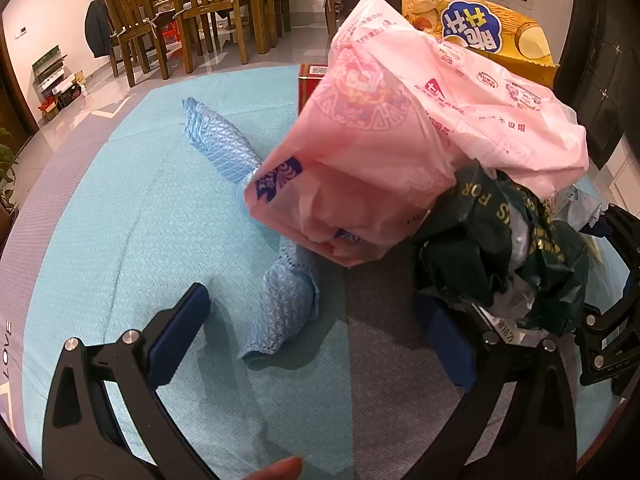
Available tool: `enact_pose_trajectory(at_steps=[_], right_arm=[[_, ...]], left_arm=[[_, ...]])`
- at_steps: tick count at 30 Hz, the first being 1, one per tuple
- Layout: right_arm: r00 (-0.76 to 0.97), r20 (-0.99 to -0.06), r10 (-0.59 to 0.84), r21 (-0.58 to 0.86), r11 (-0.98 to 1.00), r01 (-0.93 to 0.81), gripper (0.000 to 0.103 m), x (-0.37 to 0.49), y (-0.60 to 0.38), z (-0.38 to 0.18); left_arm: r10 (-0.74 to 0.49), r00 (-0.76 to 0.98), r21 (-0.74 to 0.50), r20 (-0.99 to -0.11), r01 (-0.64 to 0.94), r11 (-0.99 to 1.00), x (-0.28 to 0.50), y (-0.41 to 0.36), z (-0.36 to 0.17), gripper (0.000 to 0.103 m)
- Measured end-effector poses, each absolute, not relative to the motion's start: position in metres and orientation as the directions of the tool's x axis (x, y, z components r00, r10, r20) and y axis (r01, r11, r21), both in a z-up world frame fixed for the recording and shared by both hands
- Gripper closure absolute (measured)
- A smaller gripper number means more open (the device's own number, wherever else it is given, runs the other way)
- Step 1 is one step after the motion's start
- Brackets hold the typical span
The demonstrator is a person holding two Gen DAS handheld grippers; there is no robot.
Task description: Collect trash
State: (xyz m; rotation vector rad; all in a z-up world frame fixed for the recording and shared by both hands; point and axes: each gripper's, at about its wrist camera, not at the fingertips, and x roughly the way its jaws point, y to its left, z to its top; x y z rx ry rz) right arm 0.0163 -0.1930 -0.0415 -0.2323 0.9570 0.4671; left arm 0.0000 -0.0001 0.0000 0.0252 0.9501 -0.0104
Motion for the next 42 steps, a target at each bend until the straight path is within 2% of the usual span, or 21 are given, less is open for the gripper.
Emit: enact_pose_trajectory(at_steps=[33,38,42], right_arm=[[0.487,-0.828,0.278,0.011,0.877,-0.481,0.002,0.017,-0.193,-0.041],[0.488,-0.828,0.275,0.009,0.877,-0.481,0.002,0.016,-0.192,-0.041],[0.474,-0.843,0.253,0.011,0.891,-0.454,0.002,0.013,-0.195,-0.040]], left_arm=[[-0.012,0.578,0.022,-0.816,0.052,0.998,-0.004,0.001,0.002,0.002],[-0.076,0.541,-0.034,-0.838,0.087,0.996,-0.008,0.000,0.018,0.003],[-0.063,0.546,-0.003,-0.835,0.109,0.994,-0.015,-0.003,0.040,0.003]])
